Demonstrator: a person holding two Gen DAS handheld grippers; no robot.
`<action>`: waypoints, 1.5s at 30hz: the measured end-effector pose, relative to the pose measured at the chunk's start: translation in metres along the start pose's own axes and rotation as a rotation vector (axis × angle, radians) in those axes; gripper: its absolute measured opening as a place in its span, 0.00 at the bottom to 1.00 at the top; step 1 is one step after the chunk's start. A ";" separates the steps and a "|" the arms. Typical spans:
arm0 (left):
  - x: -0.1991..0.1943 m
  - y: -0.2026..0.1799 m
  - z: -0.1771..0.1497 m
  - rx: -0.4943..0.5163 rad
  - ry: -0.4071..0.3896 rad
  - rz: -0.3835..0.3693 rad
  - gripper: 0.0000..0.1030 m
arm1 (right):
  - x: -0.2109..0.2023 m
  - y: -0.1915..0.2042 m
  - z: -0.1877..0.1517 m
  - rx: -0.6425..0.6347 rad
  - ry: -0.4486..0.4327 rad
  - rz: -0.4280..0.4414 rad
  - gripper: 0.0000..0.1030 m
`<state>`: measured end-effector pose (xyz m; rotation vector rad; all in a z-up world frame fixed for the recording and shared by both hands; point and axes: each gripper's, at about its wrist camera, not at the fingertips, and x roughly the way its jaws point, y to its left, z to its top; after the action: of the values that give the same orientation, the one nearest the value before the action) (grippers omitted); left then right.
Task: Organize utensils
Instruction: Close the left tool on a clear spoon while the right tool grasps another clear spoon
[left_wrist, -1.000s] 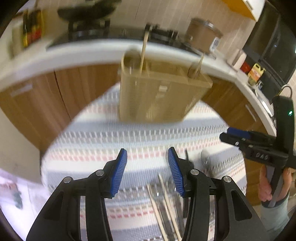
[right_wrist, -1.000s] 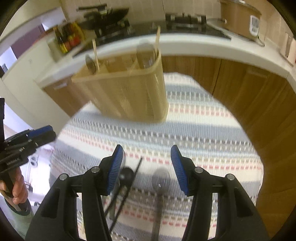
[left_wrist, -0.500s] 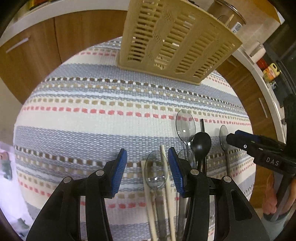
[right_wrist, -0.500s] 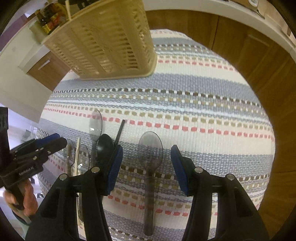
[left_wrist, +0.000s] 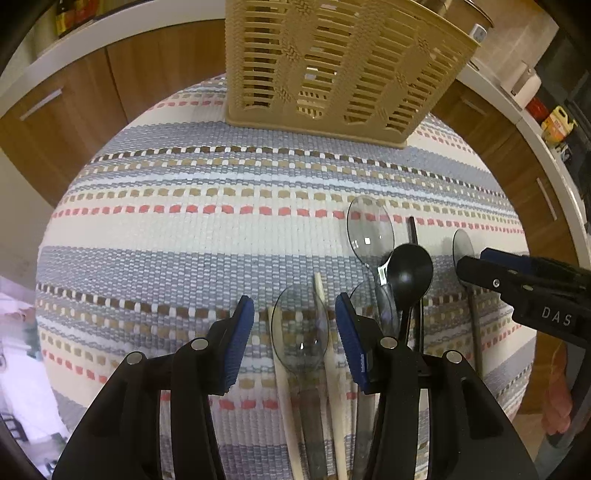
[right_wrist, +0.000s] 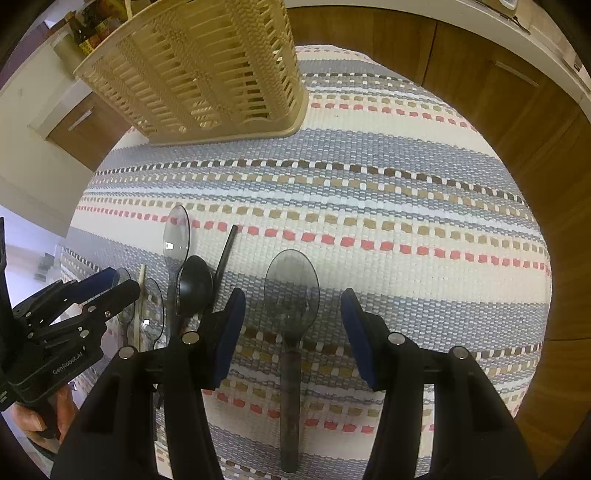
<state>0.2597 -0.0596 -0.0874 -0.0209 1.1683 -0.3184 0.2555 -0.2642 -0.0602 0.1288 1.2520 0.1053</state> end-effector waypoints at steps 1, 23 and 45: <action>0.000 -0.002 -0.001 0.004 0.001 0.005 0.43 | 0.000 0.001 -0.001 -0.002 0.003 -0.002 0.49; 0.004 -0.031 -0.017 0.072 -0.021 0.132 0.28 | 0.021 0.027 0.004 -0.046 0.035 -0.091 0.29; -0.076 -0.012 -0.018 0.071 -0.245 -0.072 0.27 | -0.035 0.031 -0.019 -0.136 -0.165 0.042 0.28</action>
<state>0.2139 -0.0491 -0.0236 -0.0389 0.9138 -0.4084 0.2262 -0.2382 -0.0281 0.0448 1.0741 0.2116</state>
